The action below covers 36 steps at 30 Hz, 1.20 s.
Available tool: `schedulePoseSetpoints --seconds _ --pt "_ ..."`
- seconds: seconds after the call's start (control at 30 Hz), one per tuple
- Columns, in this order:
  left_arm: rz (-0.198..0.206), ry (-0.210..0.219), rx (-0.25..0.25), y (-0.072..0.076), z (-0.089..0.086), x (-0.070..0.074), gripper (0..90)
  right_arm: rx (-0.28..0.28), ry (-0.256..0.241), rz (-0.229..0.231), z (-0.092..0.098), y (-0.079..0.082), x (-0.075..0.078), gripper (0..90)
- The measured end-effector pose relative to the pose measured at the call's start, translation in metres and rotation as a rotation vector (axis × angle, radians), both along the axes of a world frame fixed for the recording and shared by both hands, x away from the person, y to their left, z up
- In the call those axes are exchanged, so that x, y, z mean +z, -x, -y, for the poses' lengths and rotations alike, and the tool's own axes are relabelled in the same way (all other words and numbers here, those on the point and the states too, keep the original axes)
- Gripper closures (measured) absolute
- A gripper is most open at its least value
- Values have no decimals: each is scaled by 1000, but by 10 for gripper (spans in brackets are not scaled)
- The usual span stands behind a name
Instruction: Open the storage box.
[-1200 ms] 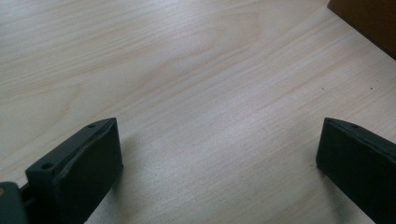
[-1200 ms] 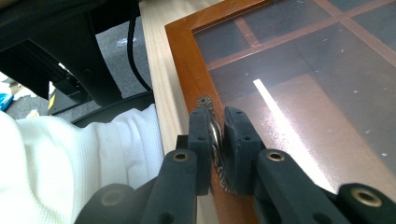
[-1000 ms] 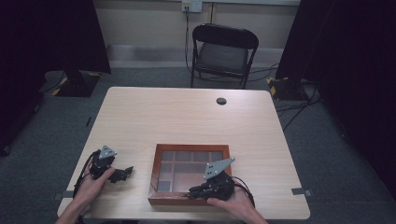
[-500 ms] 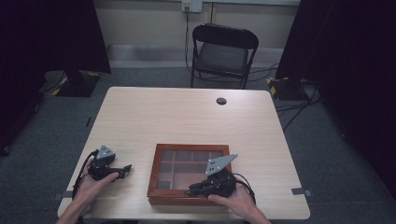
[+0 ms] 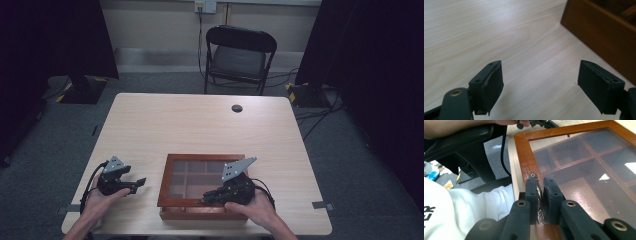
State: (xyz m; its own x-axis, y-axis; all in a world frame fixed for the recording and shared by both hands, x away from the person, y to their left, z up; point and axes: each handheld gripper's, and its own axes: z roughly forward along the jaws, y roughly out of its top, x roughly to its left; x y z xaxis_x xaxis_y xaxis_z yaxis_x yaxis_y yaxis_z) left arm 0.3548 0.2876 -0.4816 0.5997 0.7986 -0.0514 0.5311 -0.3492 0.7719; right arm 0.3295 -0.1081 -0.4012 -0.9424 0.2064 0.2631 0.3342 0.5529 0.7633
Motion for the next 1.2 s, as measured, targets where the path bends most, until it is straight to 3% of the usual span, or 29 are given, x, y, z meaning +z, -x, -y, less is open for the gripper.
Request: schedulePoseSetpoints --seconds 0.23,0.5,0.73,0.8,1.2 --pt "17 57 -55 4 9 7 190 -2 0 25 -1 -3 11 829" --pt "44 106 -131 12 26 17 188 -1 1 7 -1 -8 21 829" --pt "84 122 -183 16 36 23 173 -1 6 5 -1 -10 25 829" --pt "87 147 -191 17 39 24 172 -1 6 -1 -1 -11 26 829" --pt "120 155 -234 23 57 30 171 0 7 -8 -1 -14 30 829"
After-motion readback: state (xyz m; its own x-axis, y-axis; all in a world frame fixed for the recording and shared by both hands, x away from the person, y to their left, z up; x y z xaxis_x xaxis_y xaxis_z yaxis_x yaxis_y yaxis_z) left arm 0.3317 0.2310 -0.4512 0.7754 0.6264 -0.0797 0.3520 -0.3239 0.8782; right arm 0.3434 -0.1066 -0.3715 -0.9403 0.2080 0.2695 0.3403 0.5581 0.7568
